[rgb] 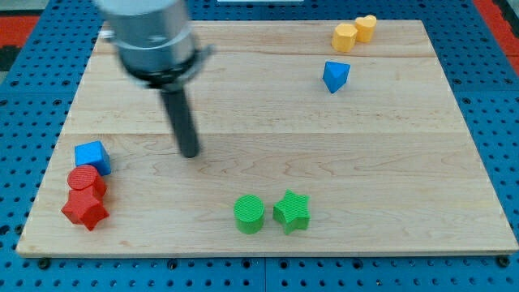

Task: Place the blue triangle vertically above the green circle

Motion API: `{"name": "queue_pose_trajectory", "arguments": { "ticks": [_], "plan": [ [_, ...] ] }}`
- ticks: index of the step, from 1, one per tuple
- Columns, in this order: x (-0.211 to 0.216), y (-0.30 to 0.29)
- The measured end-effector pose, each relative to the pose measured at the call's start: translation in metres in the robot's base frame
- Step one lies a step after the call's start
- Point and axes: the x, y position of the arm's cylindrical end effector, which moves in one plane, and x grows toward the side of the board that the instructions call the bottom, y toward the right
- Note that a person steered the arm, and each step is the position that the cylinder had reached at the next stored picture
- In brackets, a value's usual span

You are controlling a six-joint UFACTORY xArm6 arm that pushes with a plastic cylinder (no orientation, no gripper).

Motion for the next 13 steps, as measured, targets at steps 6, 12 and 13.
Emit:
{"name": "queue_pose_trajectory", "arguments": {
  "ticks": [6, 12, 13],
  "plan": [
    [-0.145, 0.101],
    [-0.202, 0.066],
    [-0.203, 0.062]
  ]
}}
